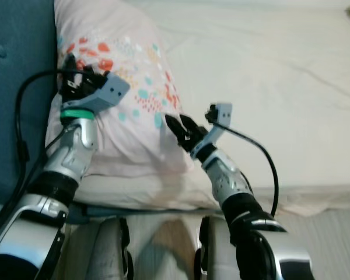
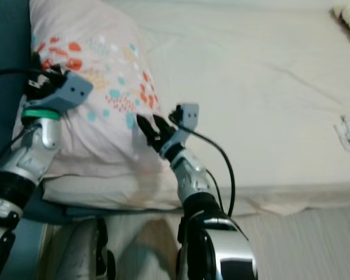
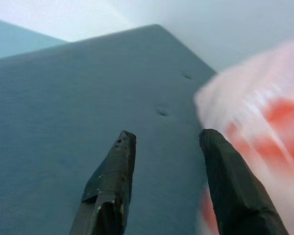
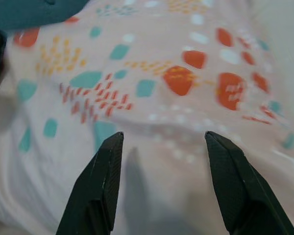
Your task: Clean up the room
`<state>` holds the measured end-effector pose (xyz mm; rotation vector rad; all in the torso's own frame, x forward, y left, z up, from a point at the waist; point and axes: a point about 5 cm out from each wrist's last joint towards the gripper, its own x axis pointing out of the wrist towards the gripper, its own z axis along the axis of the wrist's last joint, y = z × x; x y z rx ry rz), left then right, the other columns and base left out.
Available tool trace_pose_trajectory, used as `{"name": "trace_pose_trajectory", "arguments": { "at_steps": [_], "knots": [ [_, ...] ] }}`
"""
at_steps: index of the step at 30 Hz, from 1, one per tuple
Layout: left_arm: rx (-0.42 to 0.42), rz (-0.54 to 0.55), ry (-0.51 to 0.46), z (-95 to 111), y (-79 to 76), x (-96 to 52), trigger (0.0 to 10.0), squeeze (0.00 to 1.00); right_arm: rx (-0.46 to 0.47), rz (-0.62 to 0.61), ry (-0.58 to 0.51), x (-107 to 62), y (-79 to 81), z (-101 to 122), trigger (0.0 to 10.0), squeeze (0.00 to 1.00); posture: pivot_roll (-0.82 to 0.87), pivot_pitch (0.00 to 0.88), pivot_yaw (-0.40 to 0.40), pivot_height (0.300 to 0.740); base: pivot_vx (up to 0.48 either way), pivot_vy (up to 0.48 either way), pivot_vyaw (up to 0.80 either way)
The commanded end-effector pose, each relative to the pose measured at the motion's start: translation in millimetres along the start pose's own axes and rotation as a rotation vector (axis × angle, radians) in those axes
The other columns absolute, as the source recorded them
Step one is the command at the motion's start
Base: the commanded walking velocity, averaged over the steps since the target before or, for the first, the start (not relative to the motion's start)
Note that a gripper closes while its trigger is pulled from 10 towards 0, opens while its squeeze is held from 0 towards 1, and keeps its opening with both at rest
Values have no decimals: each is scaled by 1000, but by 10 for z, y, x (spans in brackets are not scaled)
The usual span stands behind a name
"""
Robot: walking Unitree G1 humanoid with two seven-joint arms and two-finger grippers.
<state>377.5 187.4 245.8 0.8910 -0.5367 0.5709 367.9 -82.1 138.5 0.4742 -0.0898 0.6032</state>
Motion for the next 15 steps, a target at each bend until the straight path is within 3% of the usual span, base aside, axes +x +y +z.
{"name": "trace_pose_trajectory", "arguments": {
  "at_steps": [1, 2, 3, 4, 7, 8, 9, 10, 11, 12, 13, 14, 15],
  "knots": [
    [-29, 42, -2, 12, 76, 27, 10000, 380, 12, -11, -3, -58, -17, -44, 10000, 0, 51, 191, 19, 595, 0, 0, 0],
    [-29, 42, -2, 12, 76, 27, 10000, 380, 12, -11, -3, -58, -17, -44, 10000, 0, 51, 191, 19, 595, 0, 0, 0],
    [-84, 38, 22, 1, 107, 56, 10000, 0, 12, -15, -7, -96, -18, -65, 10000, 0, 52, 187, 24, 595, 0, 0, 0],
    [-165, 1, 72, -32, 109, 55, 10000, 0, 15, -21, -11, -132, -23, -84, 10000, 0, 52, 183, 28, 595, 0, 0, 0],
    [-220, -22, 105, -58, 102, 50, 10000, 0, 17, -23, -15, -158, -24, -95, 10000, 0, 52, 183, 28, 595, 0, 0, 0],
    [-317, -128, 154, -95, 46, -17, 10000, 216, 15, -31, -22, -191, -28, -100, 10000, 0, 51, 177, 36, 595, 0, 0, 0],
    [-317, -128, 154, -95, 46, -17, 10000, 216, 15, -31, -22, -191, -28, -100, 10000, 0, 51, 177, 36, 595, 0, 0, 0],
    [-463, -301, 234, -137, -17, -158, 10000, 1000, 8, -45, -31, -240, -49, -90, 10000, 0, 44, 172, 42, 595, 0, 0, 0],
    [-463, -301, 234, -137, -17, -158, 10000, 1000, 8, -45, -31, -240, -49, -90, 10000, 0, 44, 172, 42, 595, 0, 0, 0],
    [-598, -459, 265, -145, -22, -322, 10000, 1000, -4, -61, -40, -306, -72, -71, 10000, 0, 43, 169, 45, 595, 0, 0, 0],
    [-598, -459, 265, -145, -22, -322, 10000, 1000, -4, -61, -40, -306, -72, -71, 10000, 0, 43, 169, 45, 595, 0, 0, 0],
    [-686, -643, 270, -153, 49, -540, 10000, 1000, -17, -85, -53, -417, -108, -29, 10000, 0, 45, 167, 48, 595, 0, 0, 0],
    [-686, -643, 270, -153, 49, -540, 10000, 1000, -17, -85, -53, -417, -108, -29, 10000, 0, 45, 167, 48, 595, 0, 0, 0]
  ]
}}
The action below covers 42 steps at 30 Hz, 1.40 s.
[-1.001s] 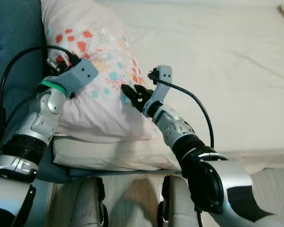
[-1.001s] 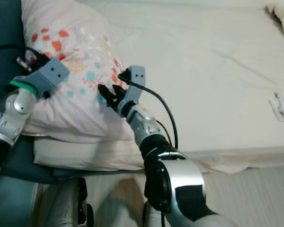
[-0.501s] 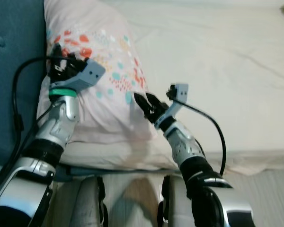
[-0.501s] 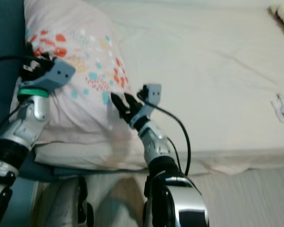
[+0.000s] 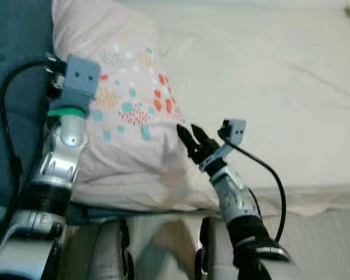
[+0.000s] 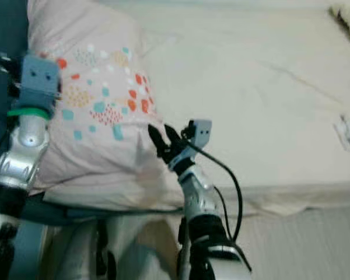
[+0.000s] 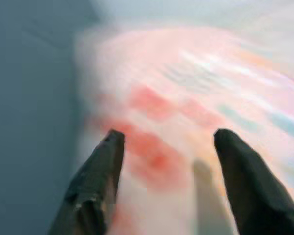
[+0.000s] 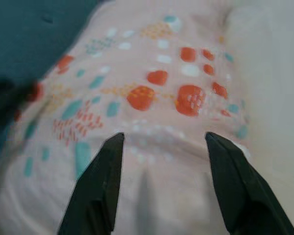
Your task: Clean up the room
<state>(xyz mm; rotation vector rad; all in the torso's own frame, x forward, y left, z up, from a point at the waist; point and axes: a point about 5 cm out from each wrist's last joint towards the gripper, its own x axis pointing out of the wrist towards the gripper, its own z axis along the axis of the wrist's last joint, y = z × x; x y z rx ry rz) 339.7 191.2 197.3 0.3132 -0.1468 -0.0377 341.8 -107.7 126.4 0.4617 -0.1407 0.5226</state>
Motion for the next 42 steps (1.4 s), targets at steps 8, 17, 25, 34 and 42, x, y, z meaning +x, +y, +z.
{"name": "trace_pose_trajectory", "arguments": {
  "at_steps": [8, 17, 25, 34, 42],
  "knots": [
    [-136, 39, 141, -140, 426, -168, 10000, 1000, 8, -60, 2, -187, -85, 8, 10000, 0, 50, 158, 56, 595, 0, 0, 0],
    [-441, 141, 324, -546, 576, -369, 10000, 1000, 21, -77, 24, -230, -16, -8, 10000, 0, 55, 159, 54, 595, 0, 0, 0],
    [-648, 150, 463, -908, 322, -306, 10000, 125, 27, -77, 33, -231, -7, -12, 10000, 0, 45, 160, 52, 595, 0, 0, 0],
    [-802, 118, 472, -960, 21, -140, 0, 0, 29, -81, 40, -249, 12, -6, 10000, 0, 28, 163, 48, 595, 0, 0, 0],
    [-703, 97, 463, -822, 24, -48, 0, 0, 34, -86, 44, -244, 29, -4, 10000, 0, 35, 167, 52, 595, 0, 0, 0]
  ]
}}
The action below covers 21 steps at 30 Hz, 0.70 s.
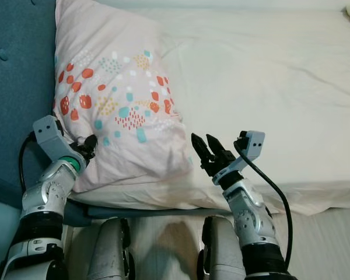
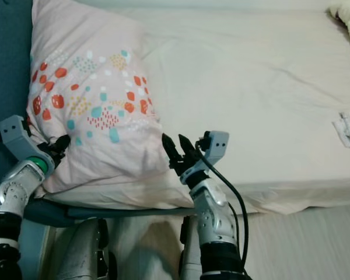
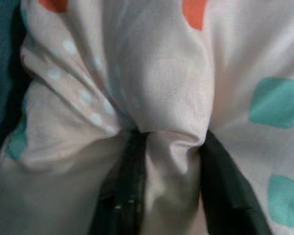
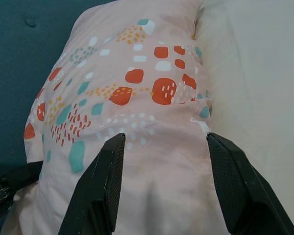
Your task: Clean up the room
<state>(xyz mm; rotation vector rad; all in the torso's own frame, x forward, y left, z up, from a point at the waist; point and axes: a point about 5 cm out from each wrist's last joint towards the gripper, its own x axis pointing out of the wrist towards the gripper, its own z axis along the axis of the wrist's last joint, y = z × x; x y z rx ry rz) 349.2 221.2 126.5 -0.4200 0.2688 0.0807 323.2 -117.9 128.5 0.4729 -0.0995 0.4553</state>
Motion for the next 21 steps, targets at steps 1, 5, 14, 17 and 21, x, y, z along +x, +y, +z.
{"name": "trace_pose_trajectory", "arguments": {
  "at_steps": [1, 5, 14, 17, 21],
  "knots": [
    [50, 17, 36, -55, 11, -1, 0, 0, 21, -11, 24, -41, 5, -79, 10000, 0, 35, 167, 52, 595, 0, 0, 0],
    [139, 22, 3, -5, 1, 7, 0, 0, 26, -15, 28, -48, 13, -92, 10000, 0, 35, 170, 54, 595, 0, 0, 0],
    [739, 95, -471, 680, -430, -194, 0, 0, 24, -26, 28, -53, -6, -73, 10000, 0, 44, 173, 52, 595, 0, 0, 0],
    [817, 130, -581, 866, -541, -255, 0, 0, 23, -24, 29, -41, 0, -75, 10000, 0, 44, 172, 52, 595, 0, 0, 0],
    [927, 205, -729, 1147, -675, -355, 0, 0, 19, -16, 30, -14, 24, -80, 10000, 0, 40, 167, 56, 595, 0, 0, 0]
  ]
}}
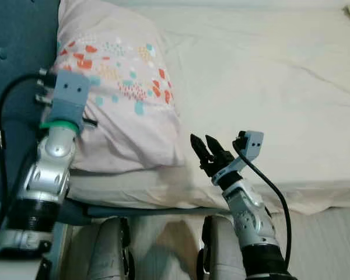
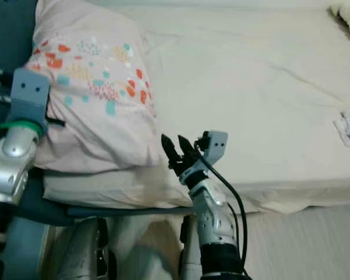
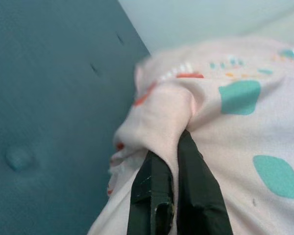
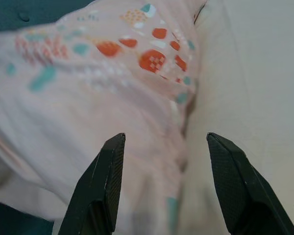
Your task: Clean up the room
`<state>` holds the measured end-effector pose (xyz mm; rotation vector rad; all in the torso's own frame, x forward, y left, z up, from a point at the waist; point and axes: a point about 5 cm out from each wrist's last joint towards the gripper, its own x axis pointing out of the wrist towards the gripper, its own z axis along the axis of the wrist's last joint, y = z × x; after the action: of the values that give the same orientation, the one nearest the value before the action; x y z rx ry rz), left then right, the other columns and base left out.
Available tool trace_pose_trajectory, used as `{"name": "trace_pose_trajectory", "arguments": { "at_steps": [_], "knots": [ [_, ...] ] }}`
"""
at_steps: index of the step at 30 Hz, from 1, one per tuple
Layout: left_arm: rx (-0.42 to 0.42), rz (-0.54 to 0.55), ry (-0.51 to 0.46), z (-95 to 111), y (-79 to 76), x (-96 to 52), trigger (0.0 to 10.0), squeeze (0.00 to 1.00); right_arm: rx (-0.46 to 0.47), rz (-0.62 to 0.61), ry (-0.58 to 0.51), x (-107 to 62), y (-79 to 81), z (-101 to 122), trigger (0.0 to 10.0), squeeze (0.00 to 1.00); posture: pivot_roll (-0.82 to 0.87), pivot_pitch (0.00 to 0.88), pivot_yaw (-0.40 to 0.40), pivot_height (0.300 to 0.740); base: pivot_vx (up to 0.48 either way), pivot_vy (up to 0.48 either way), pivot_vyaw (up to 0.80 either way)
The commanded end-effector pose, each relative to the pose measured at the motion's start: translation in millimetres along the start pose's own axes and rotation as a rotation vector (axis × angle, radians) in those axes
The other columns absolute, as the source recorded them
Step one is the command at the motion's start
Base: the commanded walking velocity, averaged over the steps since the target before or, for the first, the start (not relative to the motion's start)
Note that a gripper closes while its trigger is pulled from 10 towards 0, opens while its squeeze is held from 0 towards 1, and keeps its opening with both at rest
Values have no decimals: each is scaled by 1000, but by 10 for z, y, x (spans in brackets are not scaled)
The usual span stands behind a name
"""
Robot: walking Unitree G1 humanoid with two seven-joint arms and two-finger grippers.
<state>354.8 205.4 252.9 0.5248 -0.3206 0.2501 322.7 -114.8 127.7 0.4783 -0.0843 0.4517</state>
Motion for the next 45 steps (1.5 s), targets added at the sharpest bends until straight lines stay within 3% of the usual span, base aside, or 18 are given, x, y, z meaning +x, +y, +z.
{"name": "trace_pose_trajectory", "arguments": {
  "at_steps": [1, 2, 4, 6, 9, 14, 16, 17, 20, 28, 29, 30, 31, 34, 36, 42, 44, 45],
  "knots": [
    [95, 87, -92, 189, 169, 56, 0, 0, 10, -9, 15, -16, -2, -52, 10000, 0, 41, 165, 58, 595, 0, 0, 0],
    [144, 138, -135, 281, 275, 85, 0, 0, 9, -12, 14, -21, -12, -50, 10000, 0, 44, 165, 58, 595, 0, 0, 0],
    [144, 138, -135, 281, 275, 85, 0, 0, 9, -12, 14, -21, -12, -50, 10000, 0, 44, 165, 58, 595, 0, 0, 0],
    [231, 173, -194, 380, 366, 95, 0, 0, 8, -17, 15, -29, -25, -48, 10000, 0, 46, 164, 60, 595, 0, 0, 0],
    [283, 156, -209, 370, 356, 78, 0, 0, 7, -18, 16, -26, -27, -49, 10000, 0, 45, 163, 60, 595, 0, 0, 0],
    [372, 84, -151, 94, 238, -37, 0, 0, 8, -19, 14, -17, -27, -46, 10000, 0, 43, 164, 62, 595, 0, 0, 0],
    [417, -87, -19, -229, 62, -149, 0, 0, 7, -22, 18, -26, -35, -58, 10000, 0, 46, 163, 59, 595, 0, 0, 0],
    [417, -87, -19, -229, 62, -149, 0, 0, 7, -22, 18, -26, -35, -58, 10000, 0, 46, 163, 59, 595, 0, 0, 0],
    [381, -205, 155, -590, -111, -328, 0, 0, 7, -24, 24, -25, -41, -67, 10000, 0, 47, 161, 57, 595, 0, 0, 0],
    [435, -180, 189, -703, -146, -314, 0, 0, 3, -19, 21, -3, -34, -49, 10000, 0, 39, 156, 55, 595, 0, 0, 0],
    [458, -156, 187, -703, -124, -299, 7490, 0, 1, -19, 20, -4, -36, -46, 10000, 0, 40, 156, 56, 595, 0, 0, 0],
    [458, -156, 187, -703, -124, -299, 7490, 0, 1, -19, 20, -4, -36, -46, 10000, 0, 40, 156, 56, 595, 0, 0, 0],
    [471, -145, 177, -696, -109, -287, 10000, 0, 0, -20, 20, -6, -39, -44, 10000, 0, 40, 156, 56, 595, 0, 0, 0],
    [479, -107, 154, -664, -62, -268, 10000, 0, -1, -20, 20, -9, -41, -42, 10000, 0, 37, 153, 57, 595, 0, 0, 0],
    [458, -1, 95, -533, 115, -235, 10000, 1000, -2, -20, 20, -14, -42, -45, 10000, 0, 39, 149, 58, 595, 0, 0, 0],
    [414, -51, 118, -509, 240, -310, 10000, 1000, -2, -18, 25, -21, -40, -62, 10000, 0, 49, 145, 58, 595, 0, 0, 0],
    [279, -161, 221, -607, 281, -443, 10000, 1000, -3, -17, 30, -28, -47, -75, 10000, 0, 57, 141, 56, 595, 0, 0, 0],
    [279, -161, 221, -607, 281, -443, 10000, 1000, -3, -17, 30, -28, -47, -75, 10000, 0, 57, 141, 56, 595, 0, 0, 0]
  ]
}}
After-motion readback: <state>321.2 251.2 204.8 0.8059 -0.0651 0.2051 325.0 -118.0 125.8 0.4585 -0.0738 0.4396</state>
